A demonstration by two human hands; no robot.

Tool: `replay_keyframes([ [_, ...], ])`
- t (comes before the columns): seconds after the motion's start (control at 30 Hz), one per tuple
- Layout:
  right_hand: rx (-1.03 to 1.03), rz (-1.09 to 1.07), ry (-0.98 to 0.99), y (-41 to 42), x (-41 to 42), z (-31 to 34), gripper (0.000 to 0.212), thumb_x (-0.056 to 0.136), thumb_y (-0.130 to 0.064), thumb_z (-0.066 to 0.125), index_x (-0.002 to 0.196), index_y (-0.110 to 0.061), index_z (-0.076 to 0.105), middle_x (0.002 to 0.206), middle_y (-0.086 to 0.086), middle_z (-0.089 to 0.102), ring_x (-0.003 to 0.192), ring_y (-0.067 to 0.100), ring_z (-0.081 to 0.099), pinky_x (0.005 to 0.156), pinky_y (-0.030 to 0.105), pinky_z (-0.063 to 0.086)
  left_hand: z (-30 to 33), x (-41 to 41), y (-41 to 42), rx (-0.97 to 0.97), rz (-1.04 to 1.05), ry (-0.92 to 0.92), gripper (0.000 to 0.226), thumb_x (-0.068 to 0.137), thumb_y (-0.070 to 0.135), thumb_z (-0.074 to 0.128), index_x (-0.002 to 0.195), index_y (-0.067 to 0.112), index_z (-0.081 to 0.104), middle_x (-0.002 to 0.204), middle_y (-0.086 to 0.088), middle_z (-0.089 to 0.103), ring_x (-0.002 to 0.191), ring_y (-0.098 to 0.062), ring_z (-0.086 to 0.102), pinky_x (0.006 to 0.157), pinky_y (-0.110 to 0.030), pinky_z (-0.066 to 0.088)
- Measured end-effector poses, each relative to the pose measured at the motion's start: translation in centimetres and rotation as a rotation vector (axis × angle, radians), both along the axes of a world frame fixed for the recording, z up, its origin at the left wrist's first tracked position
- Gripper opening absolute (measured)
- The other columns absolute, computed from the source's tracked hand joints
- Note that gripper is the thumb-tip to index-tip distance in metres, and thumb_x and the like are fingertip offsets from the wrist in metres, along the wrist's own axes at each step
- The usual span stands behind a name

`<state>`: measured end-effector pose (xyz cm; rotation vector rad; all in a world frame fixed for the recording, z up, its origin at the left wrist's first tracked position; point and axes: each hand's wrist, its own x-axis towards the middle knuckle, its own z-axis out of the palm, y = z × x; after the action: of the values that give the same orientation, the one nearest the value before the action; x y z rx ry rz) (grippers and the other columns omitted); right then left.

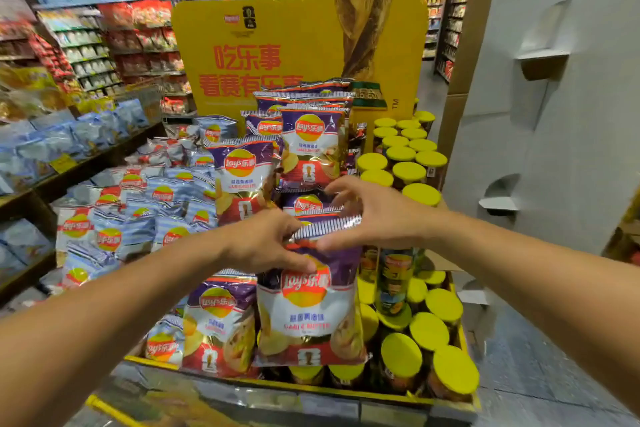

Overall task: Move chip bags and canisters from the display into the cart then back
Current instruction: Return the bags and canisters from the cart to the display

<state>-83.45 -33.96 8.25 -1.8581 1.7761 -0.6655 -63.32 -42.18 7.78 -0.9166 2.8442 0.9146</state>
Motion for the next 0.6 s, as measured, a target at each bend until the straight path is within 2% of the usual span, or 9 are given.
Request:
replay_keyframes([
  [0.1,0.125,0.070,0.036,-3.2,1.5,1.1,0.100,0.052,-0.065,0.086,0.136,-0.021,0.055,0.137,-0.007,0.057,0.125,0.016,0.055,0.104,0.040,0.049,3.1,1.0,-1.5,-0.058,0.043,0.133,0.016,0.077,0.034,0.081,0.079,0.026,0.067,0.067,0.018,0.069,0.061,0.004,0.063,0.056,-0.011,0.043],
  [0.17,0.062,-0.010,0.018,-5.3,1.5,2.4,0.111,0.041,-0.072,0.085,0.135,-0.018,0.057,0.134,-0.002,0.061,0.123,0.020,0.057,0.101,0.042,0.051,4.2,1.6,-3.1,-0.202,0.181,0.286,0.031,0.079,0.041,0.077,0.101,0.025,0.063,0.088,0.016,0.068,0.079,0.002,0.063,0.067,-0.013,0.046],
  [0.23,-0.020,-0.127,-0.032,-7.7,1.0,3.8,0.127,0.027,-0.080,0.082,0.135,-0.018,0.058,0.134,-0.001,0.061,0.122,0.022,0.058,0.100,0.043,0.051,4.4,2.5,-5.4,-0.389,0.380,0.540,0.043,0.085,0.051,0.068,0.113,0.023,0.052,0.102,0.008,0.062,0.095,-0.009,0.060,0.079,-0.026,0.047],
  [0.3,-0.090,-0.217,-0.109,-9.9,-0.2,5.1,0.141,0.013,-0.084,0.080,0.135,-0.016,0.058,0.133,0.002,0.062,0.119,0.024,0.061,0.098,0.045,0.053,4.0,3.5,-7.2,-0.507,0.513,0.736,0.034,0.093,0.047,0.060,0.107,0.019,0.046,0.099,0.000,0.057,0.092,-0.020,0.056,0.078,-0.037,0.045],
  [0.33,-0.115,-0.259,-0.147,-11.2,-0.4,5.9,0.146,0.009,-0.083,0.081,0.136,-0.015,0.057,0.131,0.004,0.064,0.116,0.026,0.063,0.095,0.046,0.055,3.7,4.3,-8.6,-0.598,0.514,0.755,0.027,0.095,0.041,0.057,0.102,0.017,0.046,0.094,-0.001,0.053,0.088,-0.023,0.052,0.075,-0.039,0.043],
  [0.4,-0.141,-0.316,-0.201,-12.4,-1.1,7.0,0.150,0.006,-0.079,0.084,0.137,-0.013,0.055,0.124,0.009,0.067,0.108,0.029,0.068,0.085,0.046,0.059,2.4,4.8,-9.6,-0.846,0.371,0.670,0.019,0.095,0.032,0.053,0.096,0.014,0.048,0.089,0.000,0.048,0.082,-0.023,0.046,0.072,-0.036,0.038],
  [0.47,-0.139,-0.350,-0.181,-14.5,-1.5,7.2,0.148,0.007,-0.077,0.084,0.137,-0.013,0.055,0.126,0.009,0.066,0.110,0.030,0.066,0.079,0.040,0.059,0.9,4.5,-10.5,-1.053,0.108,0.547,0.021,0.090,0.031,0.053,0.097,0.011,0.053,0.093,-0.004,0.051,0.086,-0.025,0.045,0.074,-0.036,0.038],
  [0.53,-0.100,-0.354,-0.174,-17.2,-2.2,6.7,0.147,0.005,-0.077,0.084,0.135,-0.014,0.056,0.130,0.007,0.065,0.114,0.029,0.064,0.090,0.043,0.057,-1.0,3.2,-11.7,-1.190,-0.092,0.429,0.026,0.086,0.032,0.058,0.104,0.014,0.055,0.106,-0.009,0.060,0.096,-0.028,0.049,0.080,-0.040,0.044],
  [0.6,-0.062,-0.343,-0.116,-18.9,-2.2,5.9,0.139,0.015,-0.074,0.088,0.136,-0.014,0.057,0.133,0.005,0.063,0.117,0.027,0.062,0.099,0.041,0.052,-2.4,1.6,-12.5,-1.234,-0.165,0.318,0.039,0.080,0.036,0.067,0.113,0.019,0.055,0.122,-0.009,0.060,0.111,-0.029,0.050,0.090,-0.044,0.045],
])
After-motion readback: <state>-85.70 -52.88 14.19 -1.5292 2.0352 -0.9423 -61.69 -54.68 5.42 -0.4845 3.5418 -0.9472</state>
